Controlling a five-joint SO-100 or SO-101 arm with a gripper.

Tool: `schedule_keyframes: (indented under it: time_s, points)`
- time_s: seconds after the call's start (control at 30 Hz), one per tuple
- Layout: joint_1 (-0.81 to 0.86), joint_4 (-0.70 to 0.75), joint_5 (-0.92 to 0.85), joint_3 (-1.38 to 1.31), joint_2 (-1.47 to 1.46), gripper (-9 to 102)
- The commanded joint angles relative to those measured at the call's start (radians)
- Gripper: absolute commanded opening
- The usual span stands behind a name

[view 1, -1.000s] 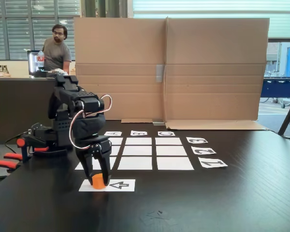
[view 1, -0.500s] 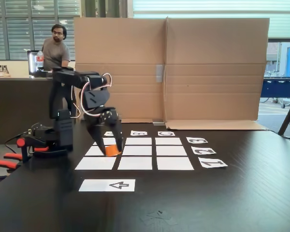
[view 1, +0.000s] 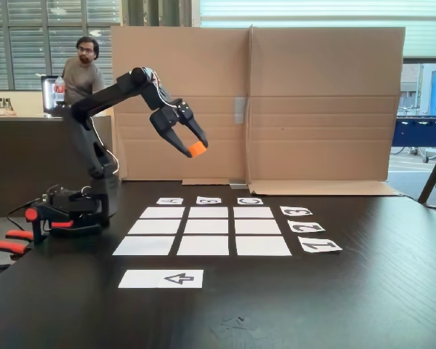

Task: Pick up the round, orange token and place it in the grid on square B3.

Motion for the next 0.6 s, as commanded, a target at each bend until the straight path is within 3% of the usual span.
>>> schedule_keyframes:
  time_s: [0.0, 0.23, 0.57]
  points:
    - [-0.123, -0.003, 0.097, -0.026, -0.051, -1]
    - [-0.362, -0.020, 0.272, -0.051, -0.324, -1]
    - [-0.373, -0.137, 0.368, -0.130, -0.644, -1]
